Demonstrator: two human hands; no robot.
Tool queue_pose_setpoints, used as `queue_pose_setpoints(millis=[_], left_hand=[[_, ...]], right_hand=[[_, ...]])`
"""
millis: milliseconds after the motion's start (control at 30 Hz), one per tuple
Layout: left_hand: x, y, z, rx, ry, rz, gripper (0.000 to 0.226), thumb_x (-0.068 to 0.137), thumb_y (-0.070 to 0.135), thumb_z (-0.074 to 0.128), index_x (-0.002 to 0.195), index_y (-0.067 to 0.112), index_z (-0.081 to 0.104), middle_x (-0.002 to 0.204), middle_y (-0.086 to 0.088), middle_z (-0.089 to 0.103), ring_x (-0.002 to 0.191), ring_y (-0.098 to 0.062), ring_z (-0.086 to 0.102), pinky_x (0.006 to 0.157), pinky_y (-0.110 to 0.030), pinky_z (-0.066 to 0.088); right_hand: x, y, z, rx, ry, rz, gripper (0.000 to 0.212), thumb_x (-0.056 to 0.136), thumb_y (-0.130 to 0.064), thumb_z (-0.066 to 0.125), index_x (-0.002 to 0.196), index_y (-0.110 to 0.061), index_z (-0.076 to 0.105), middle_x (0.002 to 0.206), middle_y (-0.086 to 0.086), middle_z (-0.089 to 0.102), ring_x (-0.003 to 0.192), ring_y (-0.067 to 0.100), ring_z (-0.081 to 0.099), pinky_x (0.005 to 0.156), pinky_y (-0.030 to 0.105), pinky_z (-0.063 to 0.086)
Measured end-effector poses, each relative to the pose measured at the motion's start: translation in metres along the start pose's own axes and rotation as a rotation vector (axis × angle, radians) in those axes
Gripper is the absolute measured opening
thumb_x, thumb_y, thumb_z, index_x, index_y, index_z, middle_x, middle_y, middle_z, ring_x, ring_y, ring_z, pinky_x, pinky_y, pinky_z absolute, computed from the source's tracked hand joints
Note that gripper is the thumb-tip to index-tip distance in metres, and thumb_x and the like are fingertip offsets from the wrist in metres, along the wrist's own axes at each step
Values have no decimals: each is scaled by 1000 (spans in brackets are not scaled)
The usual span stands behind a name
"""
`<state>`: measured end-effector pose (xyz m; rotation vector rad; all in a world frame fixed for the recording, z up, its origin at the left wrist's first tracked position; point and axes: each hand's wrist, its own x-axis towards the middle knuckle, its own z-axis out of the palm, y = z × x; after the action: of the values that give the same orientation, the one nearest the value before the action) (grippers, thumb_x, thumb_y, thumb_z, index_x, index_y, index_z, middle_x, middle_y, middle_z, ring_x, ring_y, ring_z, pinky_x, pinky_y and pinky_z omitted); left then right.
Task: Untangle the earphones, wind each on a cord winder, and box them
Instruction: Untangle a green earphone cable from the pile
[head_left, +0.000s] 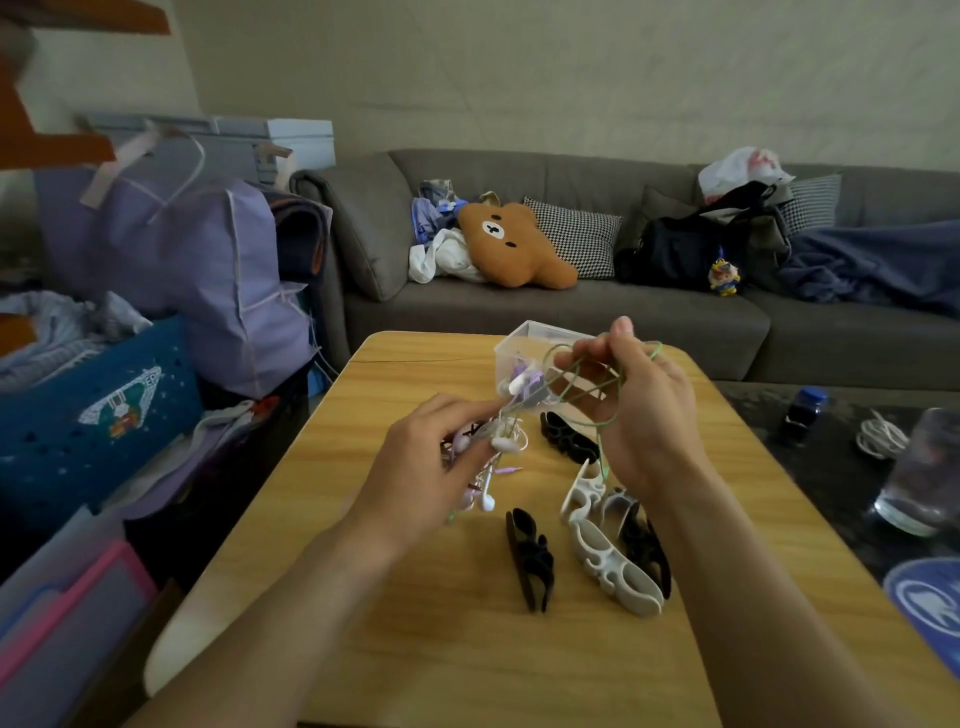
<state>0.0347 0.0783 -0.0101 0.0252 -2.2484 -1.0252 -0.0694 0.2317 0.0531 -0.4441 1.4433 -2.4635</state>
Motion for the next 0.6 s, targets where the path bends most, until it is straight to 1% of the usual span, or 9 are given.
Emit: queue_pose_setpoints(millis=[100, 167, 233, 300, 367, 467, 533, 600], left_hand=[[1, 0, -2, -48, 8, -51, 32, 88, 23, 74, 119, 29, 70, 105, 13, 69, 100, -3, 65, 85, -34, 56], [1, 0, -2, -63, 27, -70, 28, 88, 20, 74, 115, 26, 72, 104, 14, 70, 100, -2, 66, 86, -36, 56], [1, 0, -2, -111, 33, -125, 22, 87, 18, 75, 108, 26, 73, 100, 14, 72, 97, -2, 68, 86, -36, 58], [1, 2, -1, -195, -5, -213, 19, 87, 13, 75, 102, 24, 73, 96, 11, 74, 92, -6, 70, 85, -38, 59], [2, 3, 0, -232, -46, -257, 16, 88, 10, 74, 99, 21, 71, 93, 6, 75, 89, -11, 71, 84, -42, 59], [2, 0, 1, -226, -44, -309, 10, 90, 15, 72, 95, 20, 65, 88, 1, 72, 83, -16, 70, 81, -47, 58], [2, -2, 1, -232, -11, -344, 10, 91, 18, 71, 93, 19, 62, 84, 0, 70, 78, -19, 67, 76, -50, 57], [2, -3, 0, -193, 39, -339, 12, 90, 21, 71, 90, 19, 59, 84, 0, 66, 75, -19, 63, 68, -47, 54]], right_hand=[[1, 0, -2, 42, 100, 9, 42, 106, -28, 46, 73, -10, 63, 67, 3, 69, 71, 18, 68, 74, 37, 57], [4, 0, -3, 95, 159, 14, 41, 106, -28, 47, 72, -11, 62, 65, 1, 68, 70, 17, 68, 75, 36, 57], [7, 1, -6, 120, 205, 7, 41, 106, -28, 47, 71, -12, 62, 63, -1, 67, 70, 17, 66, 83, 41, 56], [9, 4, -9, 107, 252, 2, 41, 106, -28, 47, 71, -13, 61, 62, -3, 66, 71, 17, 65, 93, 47, 56], [10, 8, -10, 88, 283, 2, 40, 107, -29, 46, 74, -12, 60, 62, -3, 65, 72, 17, 66, 96, 53, 55], [8, 8, -7, 68, 267, -1, 39, 107, -30, 45, 77, -11, 59, 59, -3, 66, 71, 19, 69, 94, 54, 56], [7, 3, -6, 48, 230, -9, 40, 107, -29, 44, 76, -10, 60, 60, -2, 67, 72, 20, 69, 91, 50, 57], [6, -2, -6, -49, 162, -17, 40, 107, -28, 45, 77, -9, 63, 67, 2, 70, 75, 20, 70, 84, 44, 58]])
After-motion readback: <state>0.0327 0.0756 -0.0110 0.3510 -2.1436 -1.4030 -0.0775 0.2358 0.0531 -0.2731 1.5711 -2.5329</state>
